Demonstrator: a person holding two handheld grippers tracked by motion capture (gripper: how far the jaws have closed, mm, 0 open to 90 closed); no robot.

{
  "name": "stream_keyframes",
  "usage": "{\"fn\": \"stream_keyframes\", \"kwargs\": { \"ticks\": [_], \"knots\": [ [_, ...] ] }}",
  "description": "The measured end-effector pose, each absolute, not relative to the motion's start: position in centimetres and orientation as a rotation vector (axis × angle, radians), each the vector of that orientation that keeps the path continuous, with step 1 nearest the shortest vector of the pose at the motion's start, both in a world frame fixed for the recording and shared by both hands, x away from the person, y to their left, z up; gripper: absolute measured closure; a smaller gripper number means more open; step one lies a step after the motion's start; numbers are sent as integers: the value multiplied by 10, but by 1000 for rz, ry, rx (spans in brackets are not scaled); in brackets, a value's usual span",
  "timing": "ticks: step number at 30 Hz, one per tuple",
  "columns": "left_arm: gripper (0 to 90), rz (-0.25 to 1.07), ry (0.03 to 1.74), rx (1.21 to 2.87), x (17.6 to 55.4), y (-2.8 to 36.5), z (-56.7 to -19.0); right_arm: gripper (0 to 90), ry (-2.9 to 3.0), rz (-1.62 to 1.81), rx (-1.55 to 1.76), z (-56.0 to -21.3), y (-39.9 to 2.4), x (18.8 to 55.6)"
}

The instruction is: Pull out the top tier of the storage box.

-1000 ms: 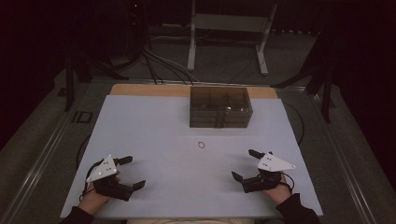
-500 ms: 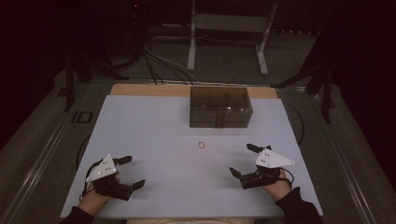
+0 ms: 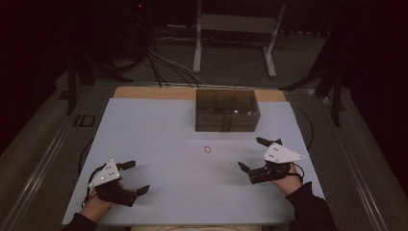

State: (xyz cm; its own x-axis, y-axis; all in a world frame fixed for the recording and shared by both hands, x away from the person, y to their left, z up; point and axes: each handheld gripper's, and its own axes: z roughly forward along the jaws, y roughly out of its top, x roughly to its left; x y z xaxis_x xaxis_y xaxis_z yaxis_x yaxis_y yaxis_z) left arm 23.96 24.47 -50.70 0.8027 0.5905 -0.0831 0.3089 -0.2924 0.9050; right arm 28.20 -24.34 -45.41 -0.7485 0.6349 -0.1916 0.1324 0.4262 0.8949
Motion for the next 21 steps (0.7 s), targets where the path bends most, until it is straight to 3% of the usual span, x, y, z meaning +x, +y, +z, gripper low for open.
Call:
{"fn": "stream_keyframes", "kwargs": {
  "ticks": [21],
  "knots": [
    [0, 324, 683, 1897, 238, 246, -507, 1, 2153, 1206, 552, -448, -233, 311]
  ]
}}
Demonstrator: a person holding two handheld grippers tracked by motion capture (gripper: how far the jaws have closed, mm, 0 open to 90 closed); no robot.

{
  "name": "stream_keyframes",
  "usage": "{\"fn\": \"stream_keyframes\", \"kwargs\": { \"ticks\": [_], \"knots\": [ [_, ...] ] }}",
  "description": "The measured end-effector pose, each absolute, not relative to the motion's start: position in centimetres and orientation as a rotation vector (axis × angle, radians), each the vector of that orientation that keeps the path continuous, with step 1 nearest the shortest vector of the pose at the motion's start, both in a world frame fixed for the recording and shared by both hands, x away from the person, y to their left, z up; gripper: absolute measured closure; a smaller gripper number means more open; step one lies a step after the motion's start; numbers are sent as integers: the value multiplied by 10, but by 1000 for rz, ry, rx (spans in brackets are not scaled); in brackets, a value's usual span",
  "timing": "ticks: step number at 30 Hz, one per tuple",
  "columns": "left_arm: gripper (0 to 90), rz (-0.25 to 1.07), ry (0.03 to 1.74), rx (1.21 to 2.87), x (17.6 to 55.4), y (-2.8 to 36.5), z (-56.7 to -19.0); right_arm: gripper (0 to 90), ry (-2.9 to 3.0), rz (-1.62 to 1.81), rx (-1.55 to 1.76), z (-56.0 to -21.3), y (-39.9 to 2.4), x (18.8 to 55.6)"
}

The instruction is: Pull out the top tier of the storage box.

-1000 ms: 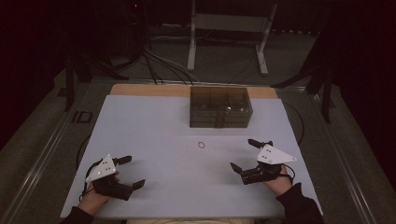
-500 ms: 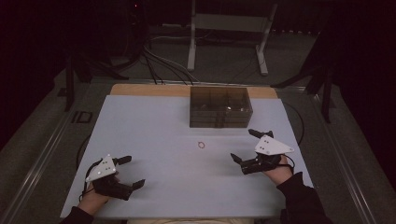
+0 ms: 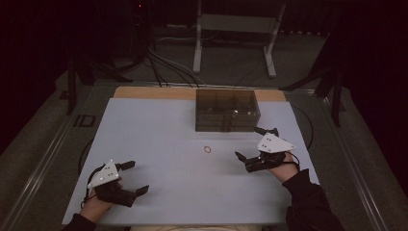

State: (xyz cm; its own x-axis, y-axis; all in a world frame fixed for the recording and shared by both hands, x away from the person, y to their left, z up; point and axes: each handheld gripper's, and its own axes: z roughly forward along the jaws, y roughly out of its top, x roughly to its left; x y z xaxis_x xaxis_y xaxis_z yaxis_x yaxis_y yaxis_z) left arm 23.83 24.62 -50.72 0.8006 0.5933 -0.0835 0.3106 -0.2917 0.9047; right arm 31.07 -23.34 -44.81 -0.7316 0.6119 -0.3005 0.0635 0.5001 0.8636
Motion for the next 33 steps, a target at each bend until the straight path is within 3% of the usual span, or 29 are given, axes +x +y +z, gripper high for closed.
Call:
{"fn": "stream_keyframes", "kwargs": {
  "ticks": [33],
  "knots": [
    [0, 325, 675, 1902, 236, 246, -506, 1, 2173, 936, 387, -443, -195, 340]
  ]
}}
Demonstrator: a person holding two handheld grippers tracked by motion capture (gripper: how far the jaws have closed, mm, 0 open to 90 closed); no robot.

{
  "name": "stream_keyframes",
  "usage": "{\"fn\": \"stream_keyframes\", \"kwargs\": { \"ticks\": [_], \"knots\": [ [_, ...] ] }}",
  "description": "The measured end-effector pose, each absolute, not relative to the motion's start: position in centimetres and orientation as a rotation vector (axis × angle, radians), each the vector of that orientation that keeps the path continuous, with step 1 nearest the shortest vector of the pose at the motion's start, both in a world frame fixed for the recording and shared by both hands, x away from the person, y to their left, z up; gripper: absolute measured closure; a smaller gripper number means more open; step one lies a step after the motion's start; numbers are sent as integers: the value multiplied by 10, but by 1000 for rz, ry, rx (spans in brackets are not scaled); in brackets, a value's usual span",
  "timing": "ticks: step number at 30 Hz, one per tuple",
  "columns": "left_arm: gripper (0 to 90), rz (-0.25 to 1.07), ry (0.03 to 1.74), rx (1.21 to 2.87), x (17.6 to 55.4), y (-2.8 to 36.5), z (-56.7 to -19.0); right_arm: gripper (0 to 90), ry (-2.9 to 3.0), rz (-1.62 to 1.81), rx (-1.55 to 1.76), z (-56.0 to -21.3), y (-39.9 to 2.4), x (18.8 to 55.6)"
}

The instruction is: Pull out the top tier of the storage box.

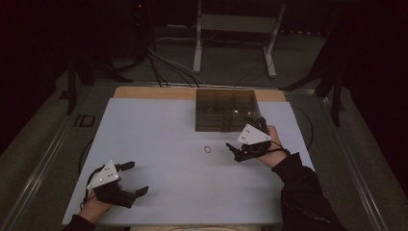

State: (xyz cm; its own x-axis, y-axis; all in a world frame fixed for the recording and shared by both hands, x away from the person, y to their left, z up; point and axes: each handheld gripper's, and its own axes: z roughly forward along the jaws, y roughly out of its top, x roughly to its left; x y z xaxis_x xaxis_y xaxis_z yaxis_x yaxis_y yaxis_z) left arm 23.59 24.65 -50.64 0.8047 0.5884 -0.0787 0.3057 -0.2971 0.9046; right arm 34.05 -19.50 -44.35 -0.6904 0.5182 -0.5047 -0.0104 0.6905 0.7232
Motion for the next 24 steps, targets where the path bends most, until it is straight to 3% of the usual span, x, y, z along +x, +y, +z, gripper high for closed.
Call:
{"fn": "stream_keyframes", "kwargs": {
  "ticks": [24],
  "knots": [
    [0, 321, 677, 1898, 235, 247, -506, 26, 2152, 512, 211, -465, -157, 348]
  ]
}}
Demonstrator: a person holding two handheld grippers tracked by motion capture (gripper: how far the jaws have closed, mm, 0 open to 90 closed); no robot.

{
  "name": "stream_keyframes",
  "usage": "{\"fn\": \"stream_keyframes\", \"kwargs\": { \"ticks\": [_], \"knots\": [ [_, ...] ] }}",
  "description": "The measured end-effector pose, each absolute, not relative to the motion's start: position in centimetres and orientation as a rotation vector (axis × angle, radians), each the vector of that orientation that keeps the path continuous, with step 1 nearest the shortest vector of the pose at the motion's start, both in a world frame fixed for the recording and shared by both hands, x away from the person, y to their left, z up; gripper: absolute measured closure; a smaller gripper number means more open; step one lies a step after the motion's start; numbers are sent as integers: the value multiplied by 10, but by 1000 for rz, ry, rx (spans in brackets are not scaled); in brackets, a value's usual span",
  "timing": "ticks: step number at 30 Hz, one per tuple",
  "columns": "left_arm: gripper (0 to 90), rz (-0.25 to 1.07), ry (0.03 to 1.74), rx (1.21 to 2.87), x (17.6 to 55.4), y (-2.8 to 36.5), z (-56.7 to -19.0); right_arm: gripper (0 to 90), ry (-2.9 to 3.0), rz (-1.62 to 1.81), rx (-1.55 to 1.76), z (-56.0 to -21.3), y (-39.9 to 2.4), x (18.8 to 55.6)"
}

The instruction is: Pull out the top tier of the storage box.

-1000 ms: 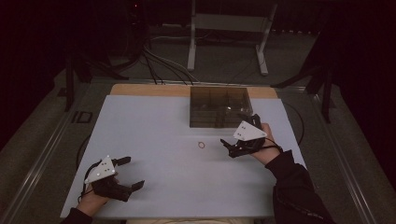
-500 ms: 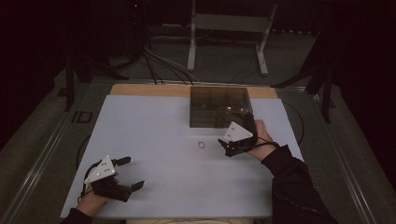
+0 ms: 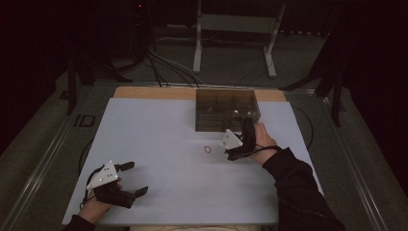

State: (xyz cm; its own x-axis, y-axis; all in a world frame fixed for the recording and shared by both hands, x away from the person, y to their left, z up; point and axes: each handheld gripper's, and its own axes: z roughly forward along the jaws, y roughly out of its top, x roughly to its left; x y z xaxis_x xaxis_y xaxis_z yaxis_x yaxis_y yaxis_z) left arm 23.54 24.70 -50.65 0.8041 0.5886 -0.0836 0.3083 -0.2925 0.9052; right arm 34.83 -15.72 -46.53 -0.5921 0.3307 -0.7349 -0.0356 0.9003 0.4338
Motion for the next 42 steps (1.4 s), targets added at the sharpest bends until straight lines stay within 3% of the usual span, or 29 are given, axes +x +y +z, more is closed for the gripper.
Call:
{"fn": "stream_keyframes", "kwargs": {
  "ticks": [21, 24, 38, 42],
  "knots": [
    [0, 316, 677, 1896, 236, 247, -507, 78, 2080, 181, 156, -489, -134, 360],
    [0, 316, 677, 1898, 236, 247, -507, 151, 2069, 150, 140, -491, -132, 362],
    [0, 314, 675, 1898, 236, 247, -507, 240, 2038, 70, 134, -499, -131, 371],
    [0, 312, 675, 1902, 236, 247, -507, 338, 2013, 67, 123, -501, -132, 374]
  ]
}}
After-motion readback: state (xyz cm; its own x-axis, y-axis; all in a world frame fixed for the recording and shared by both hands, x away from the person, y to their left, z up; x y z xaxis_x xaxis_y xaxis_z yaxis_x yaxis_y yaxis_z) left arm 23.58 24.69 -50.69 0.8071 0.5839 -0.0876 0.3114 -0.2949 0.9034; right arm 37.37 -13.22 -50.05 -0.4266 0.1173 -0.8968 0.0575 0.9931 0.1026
